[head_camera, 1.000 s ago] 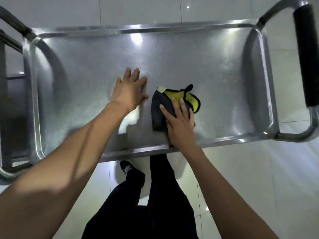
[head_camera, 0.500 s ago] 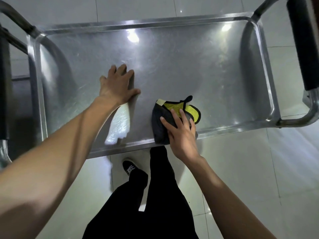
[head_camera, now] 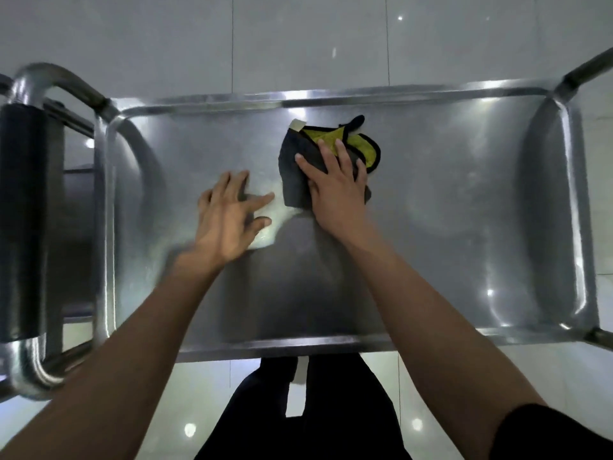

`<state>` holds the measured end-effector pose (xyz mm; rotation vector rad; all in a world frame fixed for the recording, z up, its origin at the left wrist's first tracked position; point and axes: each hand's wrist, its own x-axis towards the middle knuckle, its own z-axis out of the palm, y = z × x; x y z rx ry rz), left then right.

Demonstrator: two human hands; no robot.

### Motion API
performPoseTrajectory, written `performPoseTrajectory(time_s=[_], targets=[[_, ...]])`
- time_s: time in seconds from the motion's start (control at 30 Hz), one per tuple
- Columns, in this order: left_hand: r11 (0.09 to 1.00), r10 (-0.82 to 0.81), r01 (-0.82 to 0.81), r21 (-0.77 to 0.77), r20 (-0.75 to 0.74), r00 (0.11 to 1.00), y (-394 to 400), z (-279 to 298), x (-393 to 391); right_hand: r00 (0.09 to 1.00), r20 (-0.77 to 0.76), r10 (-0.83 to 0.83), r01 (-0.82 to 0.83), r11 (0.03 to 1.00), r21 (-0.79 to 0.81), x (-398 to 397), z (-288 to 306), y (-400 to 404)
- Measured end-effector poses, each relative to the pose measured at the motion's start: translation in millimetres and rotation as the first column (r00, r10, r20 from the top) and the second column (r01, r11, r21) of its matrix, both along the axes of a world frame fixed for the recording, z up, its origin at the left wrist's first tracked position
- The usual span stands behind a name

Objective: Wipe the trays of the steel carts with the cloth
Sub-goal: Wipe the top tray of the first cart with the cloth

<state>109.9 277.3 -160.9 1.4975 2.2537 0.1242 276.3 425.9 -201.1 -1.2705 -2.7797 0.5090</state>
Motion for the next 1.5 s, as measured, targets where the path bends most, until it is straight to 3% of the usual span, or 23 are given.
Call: performPoseTrajectory(time_s=[0.17,0.37,0.67,0.87,1.0,1.17,1.5], targets=[[0.996,0.075,-0.072,-0.058,0.042,0.996,7.2,0.1,1.1,0.997,0.034,0.066,-0.066,0.998,0.002,-53.1,4.5,54.8],[0.997,0.031,-0.028,-0.073,0.037,0.999,5.3,1.0,-2.3,0.998,0.042,0.047,-0.046,0.999,-0.028,-69.5,8.5,60.6],[0.992,-0.094,0.099,-0.081,0.061,0.994,-22.6,-5.4,-27.4,0.999,0.048,-0.015,0.015,1.0,-0.005,-10.7,10.5,-49.5],[0.977,-0.202,0.192,-0.097,-0.104,0.974,-62.1,-9.3,-43.8,0.993,0.053,-0.106,0.106,0.994,0.003,54.2,8.6,-189.7],[0.971,-0.223,0.212,-0.115,-0.104,0.969,-69.0,-3.7,-49.7,0.99,0.063,-0.127,0.128,0.992,-0.015,75.3,8.5,-264.1],[0.977,-0.169,0.158,-0.142,-0.07,0.983,-70.7,-4.6,-48.2,0.982,0.12,-0.147,0.156,0.986,-0.061,75.9,15.6,-276.9],[0.998,-0.039,0.032,-0.049,-0.155,0.987,-84.5,-18.3,-59.2,0.989,0.059,-0.134,0.136,0.99,-0.03,35.9,12.0,-231.8]])
